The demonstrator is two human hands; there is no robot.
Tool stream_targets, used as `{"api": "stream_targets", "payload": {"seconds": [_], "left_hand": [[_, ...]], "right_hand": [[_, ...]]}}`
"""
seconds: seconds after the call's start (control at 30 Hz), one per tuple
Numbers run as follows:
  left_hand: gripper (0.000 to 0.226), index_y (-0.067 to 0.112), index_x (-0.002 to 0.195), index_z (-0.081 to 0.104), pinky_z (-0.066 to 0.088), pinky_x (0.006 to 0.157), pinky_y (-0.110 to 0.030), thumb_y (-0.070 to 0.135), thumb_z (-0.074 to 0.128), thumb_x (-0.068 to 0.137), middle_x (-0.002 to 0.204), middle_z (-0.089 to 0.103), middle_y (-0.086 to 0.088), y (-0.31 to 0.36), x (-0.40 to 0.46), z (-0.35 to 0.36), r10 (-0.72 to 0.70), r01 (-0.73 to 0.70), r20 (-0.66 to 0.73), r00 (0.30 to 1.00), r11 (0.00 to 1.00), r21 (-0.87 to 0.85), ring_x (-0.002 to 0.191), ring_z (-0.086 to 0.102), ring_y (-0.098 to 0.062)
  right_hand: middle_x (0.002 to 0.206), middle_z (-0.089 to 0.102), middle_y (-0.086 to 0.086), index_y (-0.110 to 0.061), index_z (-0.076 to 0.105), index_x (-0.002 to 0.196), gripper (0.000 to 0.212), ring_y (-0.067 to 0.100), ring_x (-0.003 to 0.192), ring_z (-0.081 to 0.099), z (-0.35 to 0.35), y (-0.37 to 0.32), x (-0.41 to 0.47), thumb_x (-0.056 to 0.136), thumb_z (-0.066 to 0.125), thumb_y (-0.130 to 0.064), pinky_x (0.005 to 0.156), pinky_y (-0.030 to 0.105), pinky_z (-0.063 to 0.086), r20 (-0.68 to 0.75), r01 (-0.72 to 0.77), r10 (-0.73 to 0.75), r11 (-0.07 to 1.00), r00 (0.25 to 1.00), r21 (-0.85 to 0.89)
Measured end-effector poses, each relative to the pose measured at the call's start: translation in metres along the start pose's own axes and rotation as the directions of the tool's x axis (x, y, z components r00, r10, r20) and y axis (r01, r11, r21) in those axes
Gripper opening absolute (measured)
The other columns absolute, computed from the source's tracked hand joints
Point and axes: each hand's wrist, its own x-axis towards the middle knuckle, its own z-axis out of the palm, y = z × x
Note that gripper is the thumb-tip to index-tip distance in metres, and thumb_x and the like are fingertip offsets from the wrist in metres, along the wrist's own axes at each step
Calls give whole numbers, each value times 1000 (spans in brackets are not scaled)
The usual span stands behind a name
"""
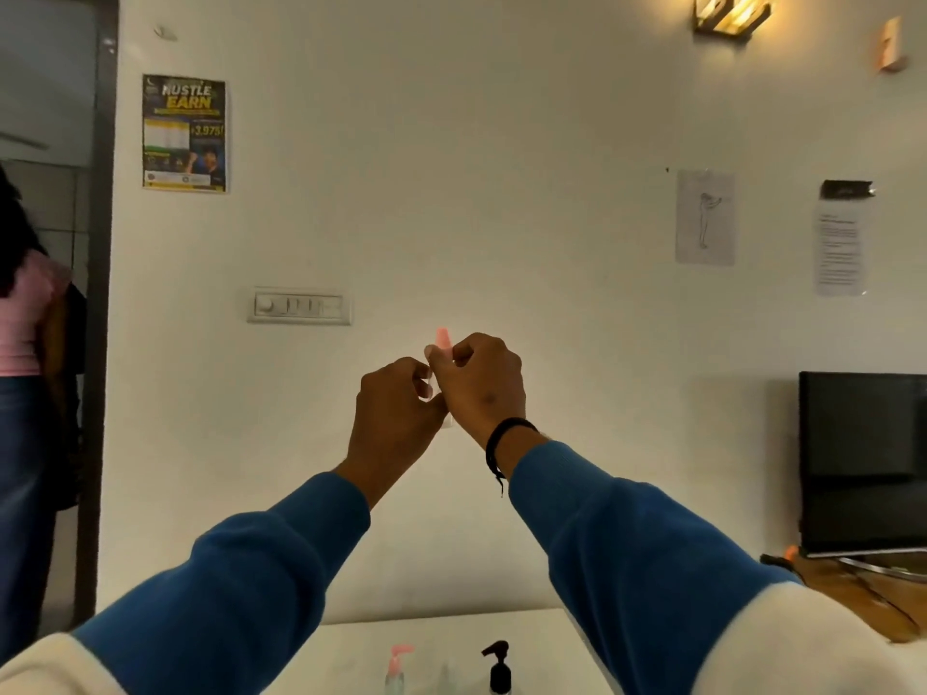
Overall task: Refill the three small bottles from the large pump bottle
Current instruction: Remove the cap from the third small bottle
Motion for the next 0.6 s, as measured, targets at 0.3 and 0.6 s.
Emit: {"api": "stream_targets", "payload": {"seconds": [0.3, 0.6], "left_hand": [[42, 8, 111, 72, 40, 69, -12, 38, 81, 83, 95, 74, -2, 22, -5, -8, -8, 8, -12, 1000, 1000, 6, 76, 62, -9], [20, 15, 76, 65, 34, 53, -11, 28, 76, 86, 64, 54, 10, 30, -2, -14, -41, 42, -7, 999, 995, 94, 51, 46, -4]], "right_hand": [[72, 63, -8, -22, 60, 75, 30, 8, 65, 60, -16, -12, 4, 87, 76, -45, 61, 27, 45, -24, -40, 41, 999, 999, 26], [68, 63, -4, -16, 62, 70, 34, 13, 64, 61, -19, -15, 6, 85, 80, -39, 66, 31, 53, 34, 10, -12, 998, 999, 58]]}}
